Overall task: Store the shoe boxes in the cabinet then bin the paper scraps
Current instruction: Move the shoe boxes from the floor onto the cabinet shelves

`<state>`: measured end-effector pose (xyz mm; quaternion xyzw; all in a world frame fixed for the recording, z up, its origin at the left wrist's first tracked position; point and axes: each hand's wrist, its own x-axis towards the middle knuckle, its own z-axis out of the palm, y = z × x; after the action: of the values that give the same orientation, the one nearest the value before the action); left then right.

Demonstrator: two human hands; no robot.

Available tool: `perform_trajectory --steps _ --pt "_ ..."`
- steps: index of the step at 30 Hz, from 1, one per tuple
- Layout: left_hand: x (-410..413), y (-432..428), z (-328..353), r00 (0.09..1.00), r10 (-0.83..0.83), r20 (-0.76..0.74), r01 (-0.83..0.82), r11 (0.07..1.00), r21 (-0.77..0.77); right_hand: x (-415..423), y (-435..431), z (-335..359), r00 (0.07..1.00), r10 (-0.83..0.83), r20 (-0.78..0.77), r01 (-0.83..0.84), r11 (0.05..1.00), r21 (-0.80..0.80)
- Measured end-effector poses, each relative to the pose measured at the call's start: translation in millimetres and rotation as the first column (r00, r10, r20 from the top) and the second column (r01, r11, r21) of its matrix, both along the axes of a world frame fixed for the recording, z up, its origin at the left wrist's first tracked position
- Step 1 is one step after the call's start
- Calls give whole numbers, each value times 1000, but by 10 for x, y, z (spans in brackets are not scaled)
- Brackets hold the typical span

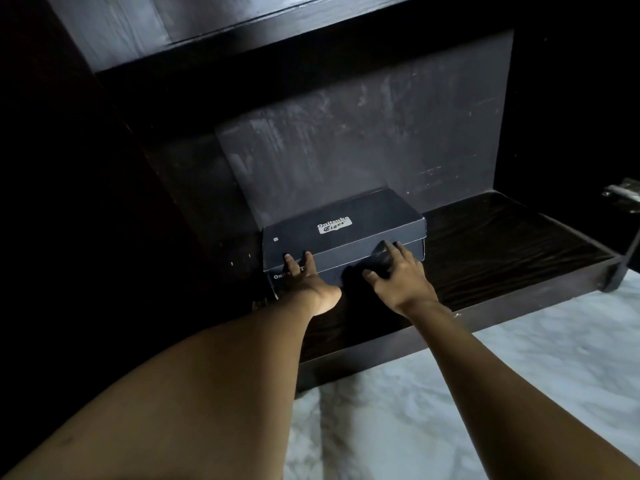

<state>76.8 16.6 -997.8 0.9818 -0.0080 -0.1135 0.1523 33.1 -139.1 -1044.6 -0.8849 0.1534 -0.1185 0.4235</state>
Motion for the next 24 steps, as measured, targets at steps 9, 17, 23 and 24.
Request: perform_trajectory --steps 9,17,23,24 --pt "-441 -211 191 977 -109 185 126 988 -83 -776 -416 426 996 -85 26 87 992 -93" --pt "-1393 -819 788 899 -409 157 435 878 -202 -2077 -787 973 965 -260 -13 248 932 -266" --pt "-2218 -1540 985 772 -609 182 631 699 -337 -3202 -1131 1225 841 -542 -3 514 799 -311" --pt "-2389 -1660 983 742 -645 183 661 658 -361 -3397 -1163 1225 808 -589 -8 558 771 -305"
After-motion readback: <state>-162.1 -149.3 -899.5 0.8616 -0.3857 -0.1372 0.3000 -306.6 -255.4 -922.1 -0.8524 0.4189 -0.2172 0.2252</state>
